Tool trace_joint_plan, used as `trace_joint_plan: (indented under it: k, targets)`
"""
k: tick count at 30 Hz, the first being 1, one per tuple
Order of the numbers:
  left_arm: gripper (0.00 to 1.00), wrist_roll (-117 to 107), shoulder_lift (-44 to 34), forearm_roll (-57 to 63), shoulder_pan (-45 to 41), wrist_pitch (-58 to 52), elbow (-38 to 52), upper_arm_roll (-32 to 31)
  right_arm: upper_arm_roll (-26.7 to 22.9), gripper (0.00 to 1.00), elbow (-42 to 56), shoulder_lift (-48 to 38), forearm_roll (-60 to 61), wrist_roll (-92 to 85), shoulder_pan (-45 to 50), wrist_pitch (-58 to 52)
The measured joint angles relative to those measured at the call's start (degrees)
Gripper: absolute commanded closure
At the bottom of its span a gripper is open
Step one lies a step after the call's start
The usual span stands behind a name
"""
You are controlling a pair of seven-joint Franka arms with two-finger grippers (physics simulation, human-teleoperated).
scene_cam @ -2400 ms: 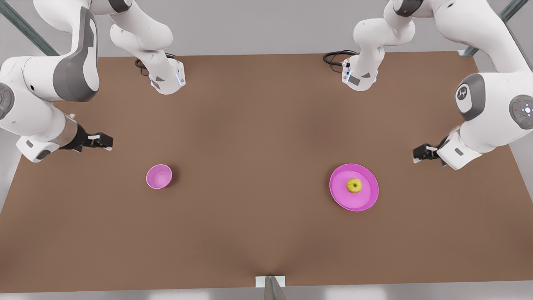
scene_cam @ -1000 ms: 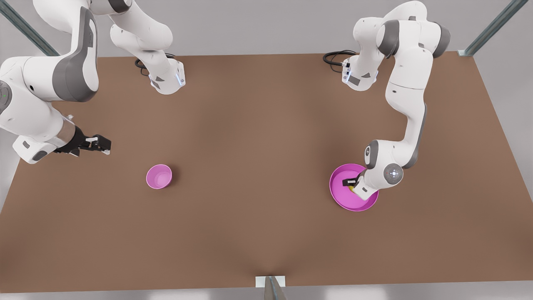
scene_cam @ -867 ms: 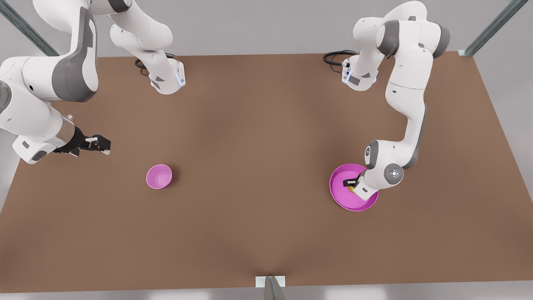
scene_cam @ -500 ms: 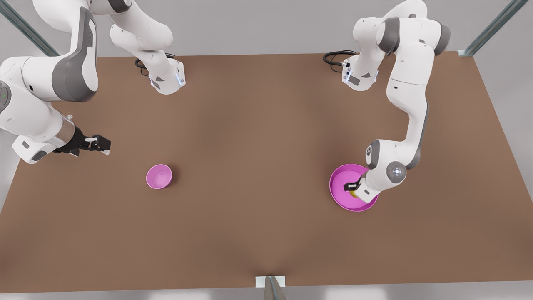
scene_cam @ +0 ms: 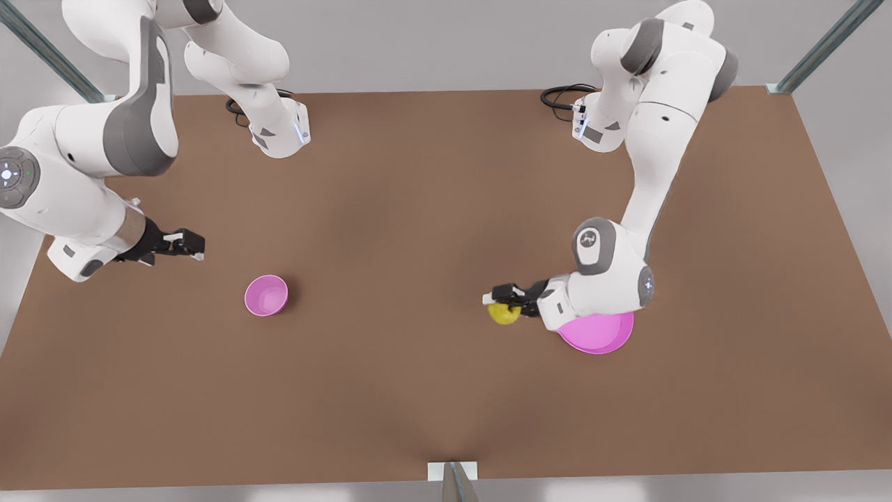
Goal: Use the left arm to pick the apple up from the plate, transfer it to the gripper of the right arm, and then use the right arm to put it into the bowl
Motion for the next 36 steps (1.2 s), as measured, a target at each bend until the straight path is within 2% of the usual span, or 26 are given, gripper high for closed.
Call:
trace_joint_plan:
  k: [4,9,14,21,31,36]
  targets:
    - [0.27,16.17,2.22,-19.60,-1.63,0.47,-0.12,-2.78,-0.26,0.00,0.10,3.68,15.95,0.09,-2.44,1.48]
    - [0.27,37.98,6.12,-33.94,-4.30,0.85,1.31,-3.61,0.59,0.00,-0.06,9.61,37.88,-1.47,-3.28,5.58]
    - [0.27,57.13,15.62,-39.91,-7.73,2.78,14.75,-3.62,4.30,0.00,-0.31,14.61,48.80,-6.57,-2.09,9.03]
    - [0.31,78.98,19.23,-43.33,-10.34,6.69,18.57,-3.87,11.50,0.00,0.00,22.81,53.24,-15.13,-0.89,18.79]
    - [0.31,99.99,19.83,-45.43,-11.40,8.60,18.57,-4.48,12.47,0.00,-0.66,26.04,53.90,-24.64,5.11,31.39]
    - [0.31,106.93,19.85,-45.82,-11.71,9.18,18.57,-4.58,20.10,0.00,-4.32,25.67,53.96,-27.34,-1.30,33.11]
